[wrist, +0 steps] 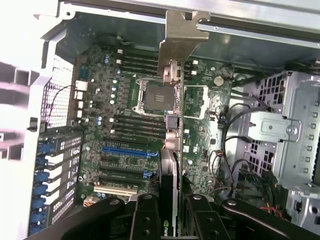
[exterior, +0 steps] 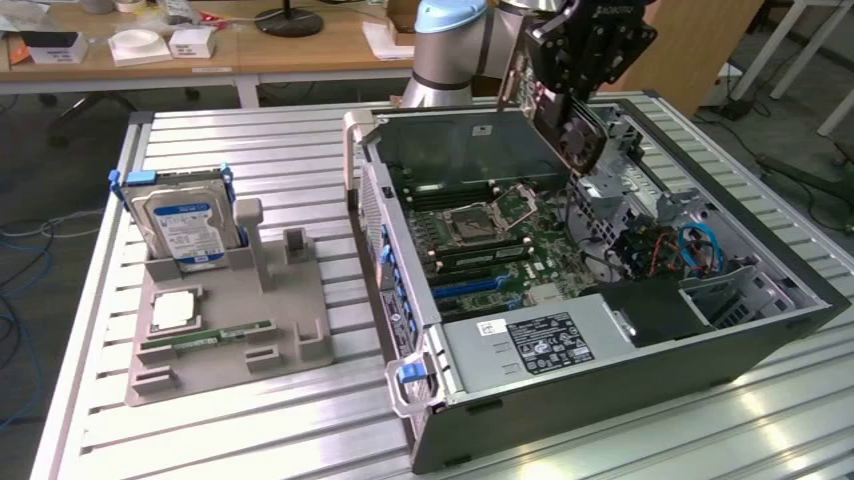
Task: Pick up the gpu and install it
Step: 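Insert the gpu into the slot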
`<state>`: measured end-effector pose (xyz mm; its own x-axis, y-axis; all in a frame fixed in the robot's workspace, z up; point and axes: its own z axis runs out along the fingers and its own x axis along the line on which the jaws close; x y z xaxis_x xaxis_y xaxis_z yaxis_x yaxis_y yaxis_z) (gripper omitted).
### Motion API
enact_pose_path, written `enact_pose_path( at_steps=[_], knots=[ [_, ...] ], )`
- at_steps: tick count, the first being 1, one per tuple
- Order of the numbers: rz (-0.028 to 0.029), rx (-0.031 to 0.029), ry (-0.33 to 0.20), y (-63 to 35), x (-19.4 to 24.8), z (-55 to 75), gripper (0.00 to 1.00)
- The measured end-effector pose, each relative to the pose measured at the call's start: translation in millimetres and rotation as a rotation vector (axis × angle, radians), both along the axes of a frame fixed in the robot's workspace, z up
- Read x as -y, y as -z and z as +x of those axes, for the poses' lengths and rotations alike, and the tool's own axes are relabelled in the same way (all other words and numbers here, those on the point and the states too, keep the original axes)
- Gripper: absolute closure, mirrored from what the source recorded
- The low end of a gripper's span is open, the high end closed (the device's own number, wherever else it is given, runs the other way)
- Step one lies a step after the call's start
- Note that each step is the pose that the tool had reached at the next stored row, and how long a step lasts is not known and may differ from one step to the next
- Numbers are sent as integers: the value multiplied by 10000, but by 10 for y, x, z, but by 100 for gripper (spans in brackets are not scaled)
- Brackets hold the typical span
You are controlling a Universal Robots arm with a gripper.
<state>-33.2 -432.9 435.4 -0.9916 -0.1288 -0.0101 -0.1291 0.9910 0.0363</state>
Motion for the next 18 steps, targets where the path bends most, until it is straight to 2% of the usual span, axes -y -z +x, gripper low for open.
enact_pose_path(
  at_steps=[18],
  knots=[
    [1,0,-1745,27,52,-12,73]
  ],
)
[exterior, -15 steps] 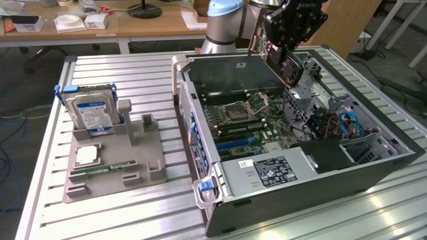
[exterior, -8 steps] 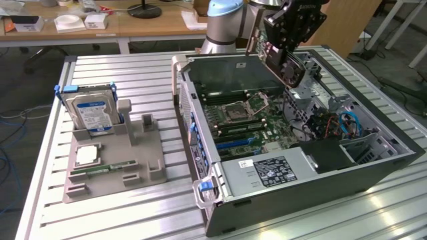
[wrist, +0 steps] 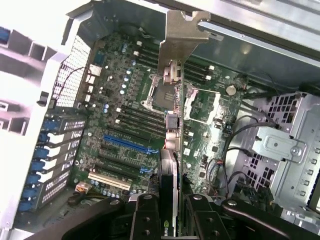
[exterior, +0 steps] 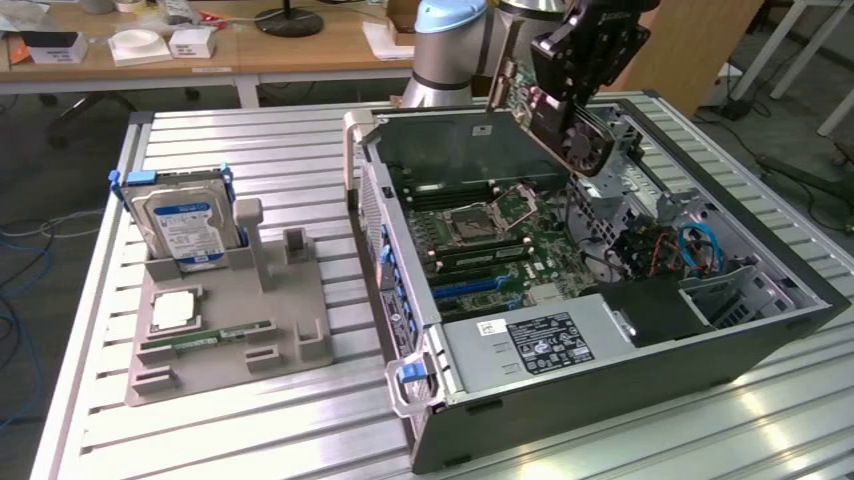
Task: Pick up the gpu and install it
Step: 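Insert the gpu into the slot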
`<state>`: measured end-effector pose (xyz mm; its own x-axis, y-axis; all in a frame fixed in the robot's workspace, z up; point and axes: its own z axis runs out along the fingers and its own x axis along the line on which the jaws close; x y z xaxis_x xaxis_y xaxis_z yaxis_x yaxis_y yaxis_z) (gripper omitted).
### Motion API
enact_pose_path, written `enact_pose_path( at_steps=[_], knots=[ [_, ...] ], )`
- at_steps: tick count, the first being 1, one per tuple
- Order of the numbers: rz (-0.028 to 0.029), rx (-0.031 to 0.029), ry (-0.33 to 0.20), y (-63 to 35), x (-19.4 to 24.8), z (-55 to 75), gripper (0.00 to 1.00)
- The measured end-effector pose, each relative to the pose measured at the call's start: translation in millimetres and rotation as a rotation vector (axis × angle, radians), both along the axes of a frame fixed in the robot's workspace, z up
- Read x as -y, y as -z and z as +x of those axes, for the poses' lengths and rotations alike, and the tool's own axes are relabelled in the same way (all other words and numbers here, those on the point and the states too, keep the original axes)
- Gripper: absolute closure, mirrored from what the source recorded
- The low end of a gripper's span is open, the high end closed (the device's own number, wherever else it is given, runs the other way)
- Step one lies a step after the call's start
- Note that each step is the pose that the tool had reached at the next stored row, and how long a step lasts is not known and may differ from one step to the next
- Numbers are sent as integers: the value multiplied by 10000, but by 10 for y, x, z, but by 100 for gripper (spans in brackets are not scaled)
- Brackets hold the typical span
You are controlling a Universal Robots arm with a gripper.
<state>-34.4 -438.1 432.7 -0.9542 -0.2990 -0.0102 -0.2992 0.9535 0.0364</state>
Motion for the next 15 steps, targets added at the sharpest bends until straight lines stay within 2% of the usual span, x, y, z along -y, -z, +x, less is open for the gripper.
enact_pose_path(
  at_steps=[6,15],
  knots=[
    [-2,0,-767,9,3,0,73],
    [0,0,-2320,33,4,0,73]
  ],
)
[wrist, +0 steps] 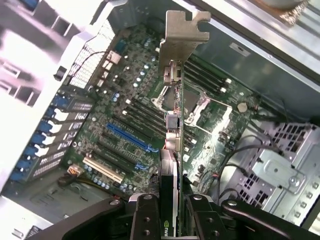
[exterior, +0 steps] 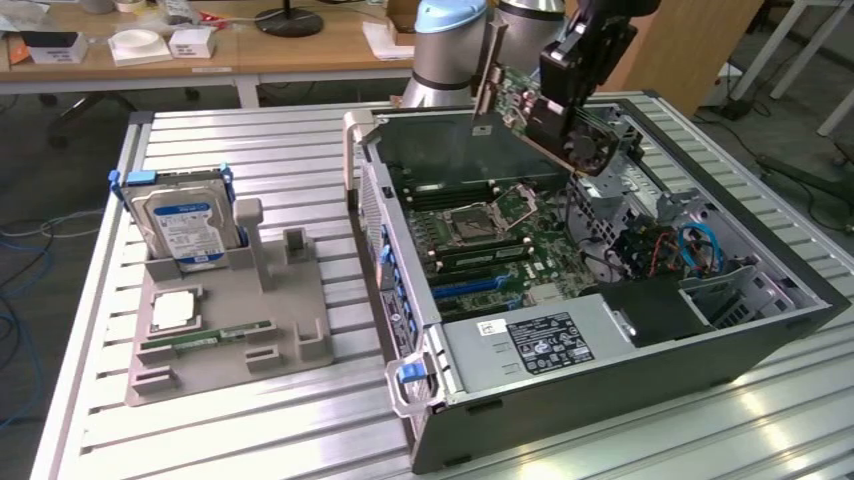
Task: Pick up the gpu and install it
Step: 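Insert the gpu into the slot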
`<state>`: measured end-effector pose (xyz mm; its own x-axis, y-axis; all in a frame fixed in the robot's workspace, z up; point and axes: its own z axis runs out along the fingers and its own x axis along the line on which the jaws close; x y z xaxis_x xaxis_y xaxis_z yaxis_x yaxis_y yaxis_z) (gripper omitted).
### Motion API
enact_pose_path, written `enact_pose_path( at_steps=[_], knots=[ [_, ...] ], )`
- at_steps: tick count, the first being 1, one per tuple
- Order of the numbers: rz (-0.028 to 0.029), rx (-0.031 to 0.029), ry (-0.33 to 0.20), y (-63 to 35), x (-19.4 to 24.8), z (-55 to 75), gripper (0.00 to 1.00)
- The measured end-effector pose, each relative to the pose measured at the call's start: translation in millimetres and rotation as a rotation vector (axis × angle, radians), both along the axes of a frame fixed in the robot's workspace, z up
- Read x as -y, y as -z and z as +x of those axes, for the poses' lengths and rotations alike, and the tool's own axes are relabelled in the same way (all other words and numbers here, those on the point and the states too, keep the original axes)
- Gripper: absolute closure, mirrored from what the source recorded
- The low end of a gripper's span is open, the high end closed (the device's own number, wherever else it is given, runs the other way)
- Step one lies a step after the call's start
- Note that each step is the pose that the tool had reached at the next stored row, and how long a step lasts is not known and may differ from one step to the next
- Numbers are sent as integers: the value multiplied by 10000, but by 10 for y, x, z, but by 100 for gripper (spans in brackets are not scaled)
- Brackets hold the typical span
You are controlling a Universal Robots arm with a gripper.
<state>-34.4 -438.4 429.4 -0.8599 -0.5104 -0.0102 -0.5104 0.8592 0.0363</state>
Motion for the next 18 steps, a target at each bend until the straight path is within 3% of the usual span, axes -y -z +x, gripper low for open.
enact_pose_path(
  at_steps=[18],
  knots=[
    [-1,0,-3043,49,1,0,73]
  ],
)
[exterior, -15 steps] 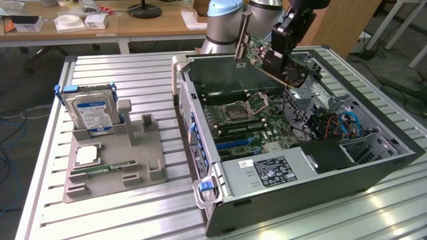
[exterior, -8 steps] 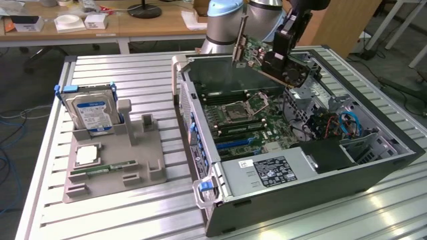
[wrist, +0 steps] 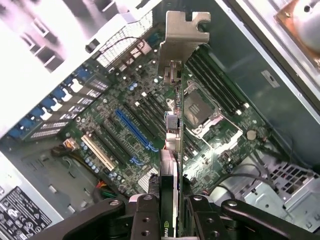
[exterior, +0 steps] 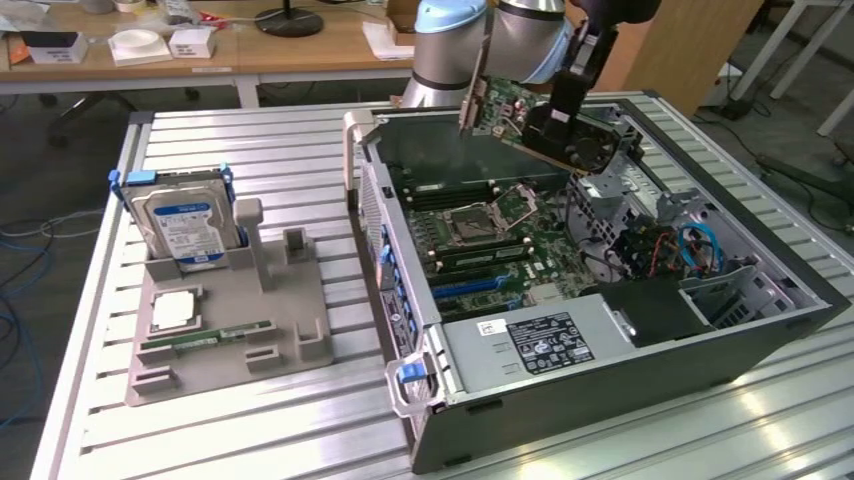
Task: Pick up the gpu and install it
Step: 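Insert the gpu into the slot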
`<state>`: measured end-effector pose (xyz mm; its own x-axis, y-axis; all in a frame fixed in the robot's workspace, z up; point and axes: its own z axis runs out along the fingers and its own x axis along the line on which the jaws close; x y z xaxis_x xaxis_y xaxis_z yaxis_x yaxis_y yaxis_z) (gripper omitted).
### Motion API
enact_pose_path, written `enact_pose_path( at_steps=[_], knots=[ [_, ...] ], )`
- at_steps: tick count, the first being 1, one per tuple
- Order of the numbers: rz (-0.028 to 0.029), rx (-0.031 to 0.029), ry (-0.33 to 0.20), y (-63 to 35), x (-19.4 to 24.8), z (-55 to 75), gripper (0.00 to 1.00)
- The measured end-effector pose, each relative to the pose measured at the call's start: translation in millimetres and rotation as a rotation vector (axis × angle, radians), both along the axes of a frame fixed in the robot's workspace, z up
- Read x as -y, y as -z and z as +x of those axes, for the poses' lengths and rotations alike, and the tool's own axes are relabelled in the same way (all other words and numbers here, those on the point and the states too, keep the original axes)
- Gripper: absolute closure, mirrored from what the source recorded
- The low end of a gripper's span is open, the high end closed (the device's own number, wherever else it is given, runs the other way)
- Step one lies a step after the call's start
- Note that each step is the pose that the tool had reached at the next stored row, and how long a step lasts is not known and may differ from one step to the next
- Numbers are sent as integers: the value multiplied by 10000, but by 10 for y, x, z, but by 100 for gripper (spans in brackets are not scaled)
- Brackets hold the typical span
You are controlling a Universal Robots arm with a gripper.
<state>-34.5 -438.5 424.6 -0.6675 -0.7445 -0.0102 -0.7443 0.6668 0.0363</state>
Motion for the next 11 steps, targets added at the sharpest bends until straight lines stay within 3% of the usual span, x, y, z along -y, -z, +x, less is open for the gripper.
enact_pose_path(
  at_steps=[6,11],
  knots=[
    [-14,2,-607,1,7,0,73],
    [-66,48,-1151,3,8,0,73]
  ],
)
